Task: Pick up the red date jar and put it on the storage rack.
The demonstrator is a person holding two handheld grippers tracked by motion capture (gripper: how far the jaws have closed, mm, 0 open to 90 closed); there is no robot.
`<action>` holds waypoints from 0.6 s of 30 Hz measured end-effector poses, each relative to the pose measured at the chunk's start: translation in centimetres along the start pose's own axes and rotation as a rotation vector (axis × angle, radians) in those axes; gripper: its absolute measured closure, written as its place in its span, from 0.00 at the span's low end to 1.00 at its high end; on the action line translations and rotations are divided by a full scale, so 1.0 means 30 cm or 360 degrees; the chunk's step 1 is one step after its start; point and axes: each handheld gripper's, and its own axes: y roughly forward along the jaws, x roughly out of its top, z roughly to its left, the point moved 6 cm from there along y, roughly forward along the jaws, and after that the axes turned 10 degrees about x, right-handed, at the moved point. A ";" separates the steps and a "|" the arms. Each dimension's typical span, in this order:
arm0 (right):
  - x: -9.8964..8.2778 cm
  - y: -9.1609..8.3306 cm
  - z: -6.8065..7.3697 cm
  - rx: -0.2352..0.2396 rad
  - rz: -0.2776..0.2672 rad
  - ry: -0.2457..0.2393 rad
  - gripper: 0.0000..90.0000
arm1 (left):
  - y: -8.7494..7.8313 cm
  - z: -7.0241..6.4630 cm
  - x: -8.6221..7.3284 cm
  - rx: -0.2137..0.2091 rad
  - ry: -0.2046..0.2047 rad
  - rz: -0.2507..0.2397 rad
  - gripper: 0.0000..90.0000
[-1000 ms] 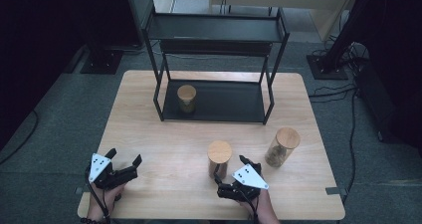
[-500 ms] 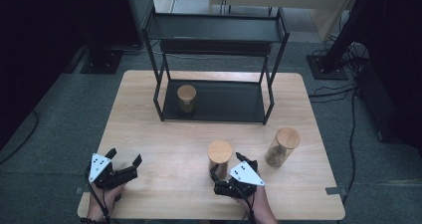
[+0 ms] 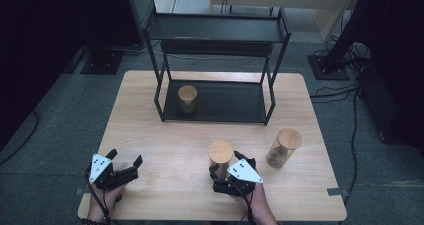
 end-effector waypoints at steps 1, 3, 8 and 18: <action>0.002 0.002 0.000 -0.0002 -0.0001 -0.0005 0.09 | 0.000 0.000 0.000 0.0000 0.0000 0.0000 0.00; 0.005 0.006 0.002 -0.0004 -0.0003 -0.0010 0.10 | 0.000 0.000 0.000 0.0000 -0.0002 0.0001 0.00; 0.014 0.017 0.003 -0.0012 -0.0005 -0.0009 0.14 | 0.001 0.000 0.000 -0.0002 -0.0001 0.0002 0.00; 0.033 0.040 -0.004 -0.0034 -0.0010 -0.0001 0.17 | 0.000 0.000 0.000 -0.0005 -0.0004 0.0002 0.00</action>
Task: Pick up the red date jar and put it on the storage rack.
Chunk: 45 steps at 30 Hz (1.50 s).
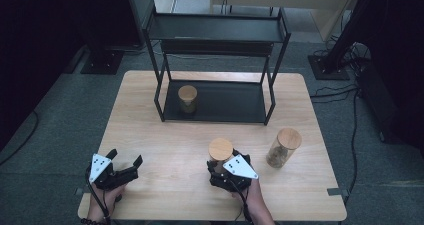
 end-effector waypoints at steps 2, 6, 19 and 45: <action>0.003 0.005 -0.003 -0.0007 -0.0002 0.0004 0.18 | 0.000 0.000 0.000 0.0000 -0.0001 0.0002 0.00; 0.009 0.016 -0.007 -0.0014 -0.0005 0.0021 0.22 | 0.001 0.000 0.000 -0.0003 -0.0003 0.0004 0.00; 0.025 0.034 -0.017 -0.0011 0.0003 0.0041 0.27 | 0.001 0.000 0.000 -0.0004 -0.0006 0.0005 0.00; 0.073 0.125 -0.062 -0.0069 0.0044 0.0083 0.28 | 0.001 0.002 0.000 0.0006 -0.0011 0.0008 0.00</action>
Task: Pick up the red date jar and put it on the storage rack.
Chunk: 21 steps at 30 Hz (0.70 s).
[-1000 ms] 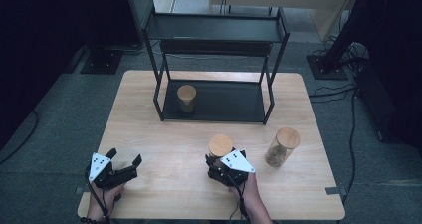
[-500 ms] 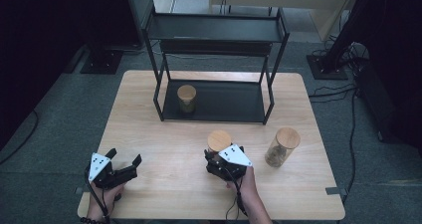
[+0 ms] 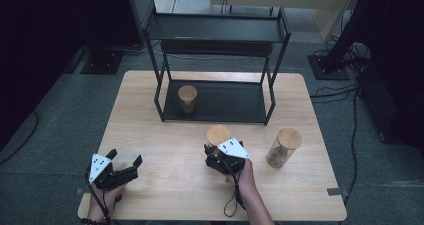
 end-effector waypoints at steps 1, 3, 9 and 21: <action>0.002 0.003 -0.001 -0.0004 0.0004 0.0003 0.28 | 0.000 0.000 0.000 0.0000 0.0000 -0.0001 0.00; 0.007 0.011 -0.005 -0.0008 0.0010 0.0000 0.28 | 0.000 -0.001 0.000 0.0001 0.0003 -0.0001 0.00; 0.019 0.031 -0.016 -0.0016 0.0014 -0.0001 0.28 | 0.000 -0.001 0.000 0.0001 0.0009 0.0002 0.00; 0.044 0.070 -0.048 -0.0059 0.0042 0.0015 0.28 | 0.001 -0.003 -0.001 0.0004 0.0017 0.0005 0.00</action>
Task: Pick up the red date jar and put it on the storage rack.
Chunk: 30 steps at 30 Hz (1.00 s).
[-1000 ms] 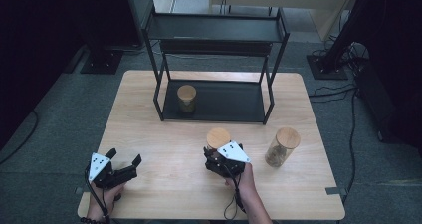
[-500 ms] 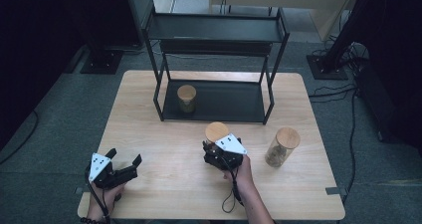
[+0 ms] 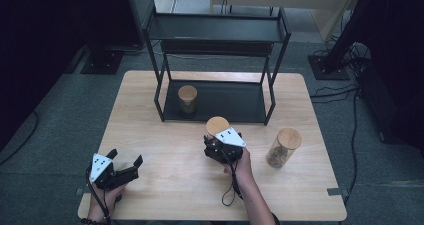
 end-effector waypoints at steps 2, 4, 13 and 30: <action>0.005 0.006 -0.004 -0.0008 0.0010 -0.0010 0.28 | 0.000 0.000 0.000 0.0001 0.0002 -0.0001 0.00; 0.010 0.011 -0.007 -0.0016 0.0014 -0.0006 0.28 | 0.000 -0.001 0.000 0.0000 0.0005 -0.0001 0.00; 0.035 0.036 -0.027 -0.0046 0.0034 -0.0014 0.28 | 0.000 -0.002 0.000 0.0011 0.0015 -0.0003 0.00; 0.075 0.080 -0.066 -0.0086 0.0031 -0.0021 0.28 | -0.001 -0.006 -0.001 0.0015 0.0031 -0.0005 0.00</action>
